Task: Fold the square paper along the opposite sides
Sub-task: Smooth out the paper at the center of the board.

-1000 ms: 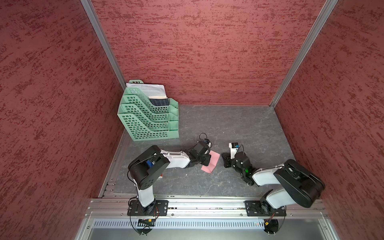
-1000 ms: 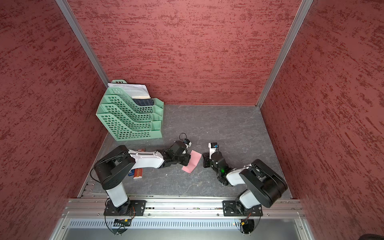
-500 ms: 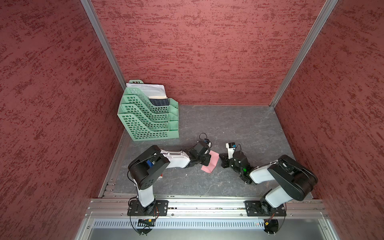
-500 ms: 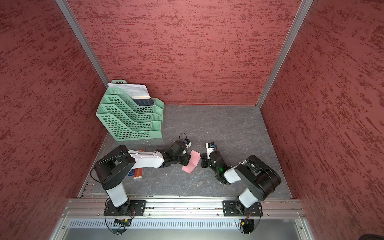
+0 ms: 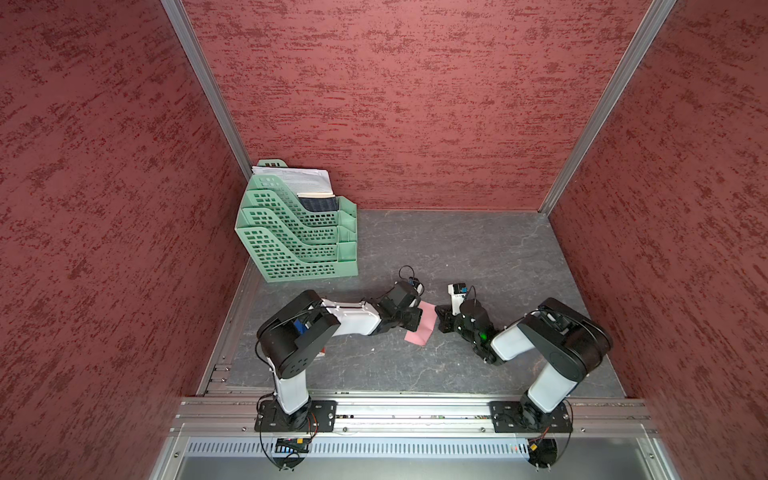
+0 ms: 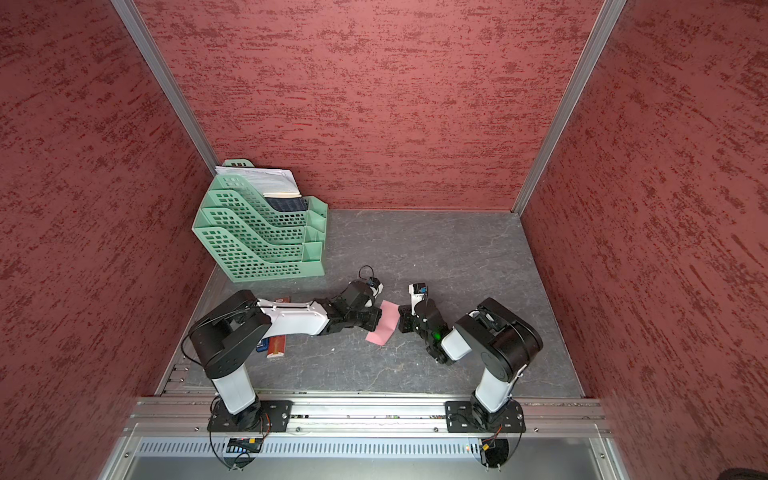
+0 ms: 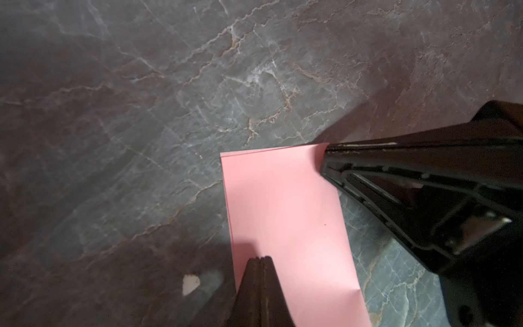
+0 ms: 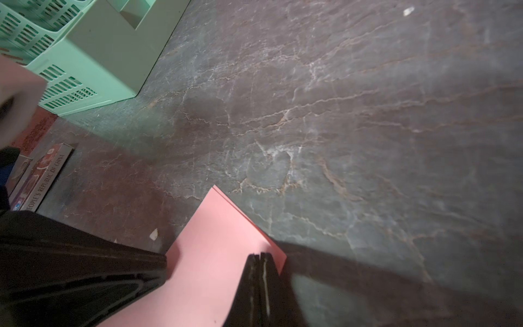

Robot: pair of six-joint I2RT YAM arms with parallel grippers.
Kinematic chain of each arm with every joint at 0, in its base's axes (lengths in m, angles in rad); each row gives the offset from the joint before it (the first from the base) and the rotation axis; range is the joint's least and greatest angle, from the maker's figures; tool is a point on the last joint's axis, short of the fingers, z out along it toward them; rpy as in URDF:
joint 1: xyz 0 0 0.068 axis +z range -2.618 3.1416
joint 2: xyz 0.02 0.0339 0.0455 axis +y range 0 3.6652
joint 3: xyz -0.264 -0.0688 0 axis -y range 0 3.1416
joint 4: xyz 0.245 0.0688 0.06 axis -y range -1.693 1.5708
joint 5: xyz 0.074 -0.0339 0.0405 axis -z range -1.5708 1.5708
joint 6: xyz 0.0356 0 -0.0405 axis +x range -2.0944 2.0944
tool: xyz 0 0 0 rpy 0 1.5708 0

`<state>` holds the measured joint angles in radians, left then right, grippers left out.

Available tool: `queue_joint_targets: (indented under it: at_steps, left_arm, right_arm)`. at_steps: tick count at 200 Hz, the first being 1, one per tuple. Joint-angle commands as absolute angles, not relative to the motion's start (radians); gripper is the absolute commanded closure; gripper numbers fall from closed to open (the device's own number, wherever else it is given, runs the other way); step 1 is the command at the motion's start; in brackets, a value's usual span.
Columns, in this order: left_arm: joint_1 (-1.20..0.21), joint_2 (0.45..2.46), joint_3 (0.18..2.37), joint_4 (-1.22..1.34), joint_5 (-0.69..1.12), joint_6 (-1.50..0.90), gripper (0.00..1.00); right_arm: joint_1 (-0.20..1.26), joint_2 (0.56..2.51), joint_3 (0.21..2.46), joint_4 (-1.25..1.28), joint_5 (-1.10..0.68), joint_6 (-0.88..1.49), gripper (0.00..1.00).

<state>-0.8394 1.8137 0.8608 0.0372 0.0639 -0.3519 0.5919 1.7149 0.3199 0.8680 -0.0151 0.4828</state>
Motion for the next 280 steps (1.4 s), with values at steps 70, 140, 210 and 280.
queue_joint_targets:
  at_steps: [70,140,210,280]
  left_arm:
    - [-0.804,1.933,0.79,-0.227,0.033,-0.364,1.0]
    - [-0.776,1.96,0.853,-0.255,0.008,-0.3,1.0]
    - [-0.776,1.976,0.856,-0.264,0.01,-0.301,1.0]
    - [-0.777,1.988,0.857,-0.26,0.018,-0.304,1.0]
  right_arm:
    - [0.535,1.584,0.332,0.782,-0.07,0.414,1.0]
    - [0.693,1.619,0.218,1.014,-0.111,0.41,1.0]
    - [0.77,1.642,0.186,0.955,-0.02,0.437,1.0]
    - [0.695,1.661,0.228,0.935,-0.063,0.462,1.0]
